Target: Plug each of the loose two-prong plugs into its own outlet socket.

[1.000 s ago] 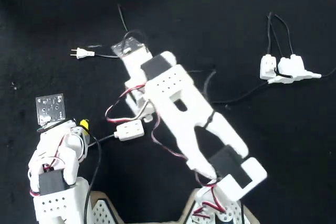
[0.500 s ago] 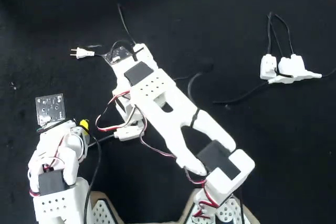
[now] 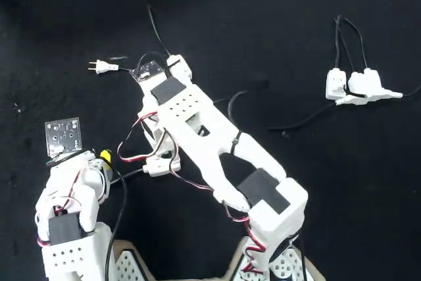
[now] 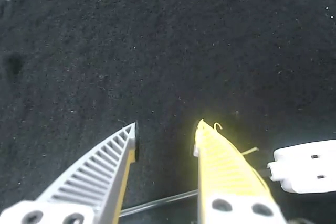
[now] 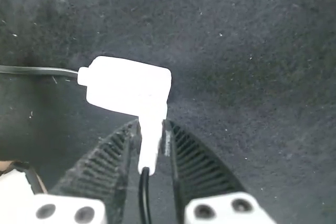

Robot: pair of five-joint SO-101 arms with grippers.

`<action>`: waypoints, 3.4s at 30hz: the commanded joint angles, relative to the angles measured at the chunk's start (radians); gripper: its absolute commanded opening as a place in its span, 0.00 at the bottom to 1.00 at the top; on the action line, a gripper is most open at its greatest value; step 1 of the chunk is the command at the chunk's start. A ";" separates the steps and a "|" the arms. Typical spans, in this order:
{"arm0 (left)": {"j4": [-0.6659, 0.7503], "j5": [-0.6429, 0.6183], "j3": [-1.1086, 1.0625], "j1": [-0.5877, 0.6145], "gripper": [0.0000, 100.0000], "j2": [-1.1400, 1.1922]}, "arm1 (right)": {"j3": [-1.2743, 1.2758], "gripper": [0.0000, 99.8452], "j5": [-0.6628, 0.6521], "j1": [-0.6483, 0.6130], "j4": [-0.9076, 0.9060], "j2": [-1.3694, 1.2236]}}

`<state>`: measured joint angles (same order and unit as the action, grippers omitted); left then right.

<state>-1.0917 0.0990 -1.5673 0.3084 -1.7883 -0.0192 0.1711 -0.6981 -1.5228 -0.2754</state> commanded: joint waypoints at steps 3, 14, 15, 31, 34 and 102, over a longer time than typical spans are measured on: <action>0.014 -0.006 0.061 0.012 0.19 -0.003 | -0.064 0.01 0.009 0.012 0.017 0.002; 0.014 -0.006 0.058 0.012 0.19 -0.003 | -0.076 0.01 0.009 0.009 0.011 0.008; 0.014 -0.006 0.058 0.012 0.19 -0.003 | -0.076 0.01 0.009 0.006 0.011 0.008; 0.014 -0.006 0.056 0.012 0.19 -0.003 | -0.168 0.01 0.044 0.005 -0.044 0.002; 0.015 -0.006 0.056 0.012 0.19 -0.003 | -0.156 0.01 0.044 -0.009 -0.044 -0.001; 0.015 -0.006 0.056 0.012 0.19 -0.003 | 0.044 0.01 0.037 0.031 0.052 0.005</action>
<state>-1.0917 0.0990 -1.5673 0.3084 -1.7883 0.0023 0.1941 -0.6705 -1.5014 -0.2770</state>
